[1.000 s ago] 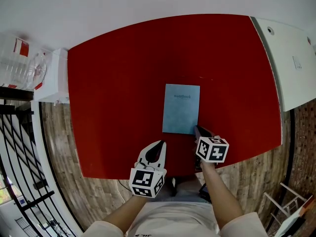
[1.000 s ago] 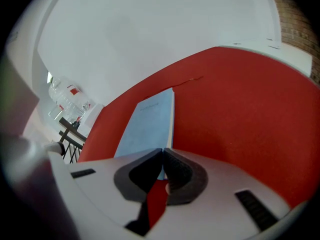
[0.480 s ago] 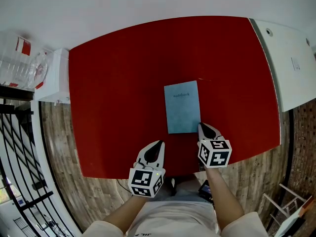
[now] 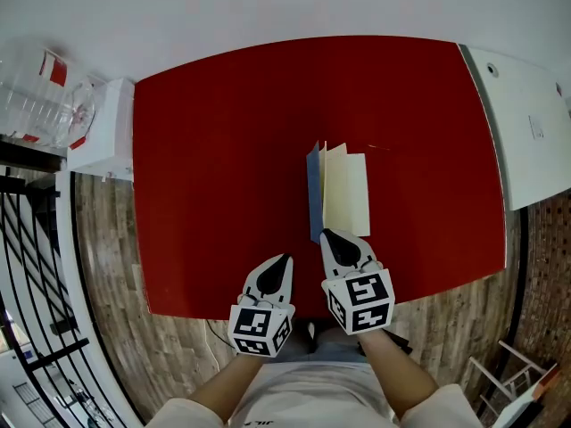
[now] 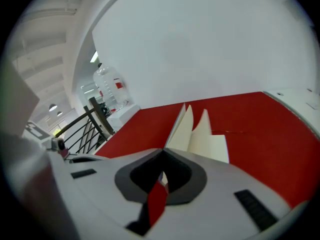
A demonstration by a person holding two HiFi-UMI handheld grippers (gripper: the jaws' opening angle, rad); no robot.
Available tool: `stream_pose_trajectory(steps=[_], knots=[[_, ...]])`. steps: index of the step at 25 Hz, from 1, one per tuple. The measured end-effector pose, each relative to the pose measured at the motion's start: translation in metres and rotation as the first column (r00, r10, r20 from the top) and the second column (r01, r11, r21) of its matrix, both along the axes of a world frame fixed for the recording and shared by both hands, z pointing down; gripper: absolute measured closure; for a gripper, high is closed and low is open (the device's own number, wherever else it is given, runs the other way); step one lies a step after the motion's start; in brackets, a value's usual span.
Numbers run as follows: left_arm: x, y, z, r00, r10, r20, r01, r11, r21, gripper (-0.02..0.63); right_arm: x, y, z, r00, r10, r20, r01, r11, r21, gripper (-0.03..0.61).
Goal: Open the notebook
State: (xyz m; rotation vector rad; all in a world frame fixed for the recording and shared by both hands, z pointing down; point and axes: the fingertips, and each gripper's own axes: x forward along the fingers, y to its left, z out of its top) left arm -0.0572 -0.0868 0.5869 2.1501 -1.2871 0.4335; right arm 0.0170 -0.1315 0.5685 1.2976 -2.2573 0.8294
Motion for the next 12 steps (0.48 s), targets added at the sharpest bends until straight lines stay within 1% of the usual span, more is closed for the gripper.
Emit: stream_pose_trajectory(steps=[5, 8, 12], knots=[[-0.031, 0.003, -0.001, 0.998, -0.067, 0.007, 0.067, 0.998, 0.0, 0.607, -0.054, -0.001, 0.002, 0.995, -0.104, -0.011, 0.104, 0.994, 0.014, 0.571], [-0.056, 0.008, 0.002, 0.993, -0.12, 0.015, 0.12, 0.993, -0.009, 0.607, -0.084, -0.002, 0.013, 0.988, -0.152, -0.02, 0.152, 0.988, 0.0, 0.571], [-0.092, 0.02, 0.008, 0.98, -0.198, 0.029, 0.199, 0.98, -0.029, 0.607, -0.122, -0.003, 0.031, 0.976, -0.211, -0.048, 0.21, 0.977, -0.029, 0.571]])
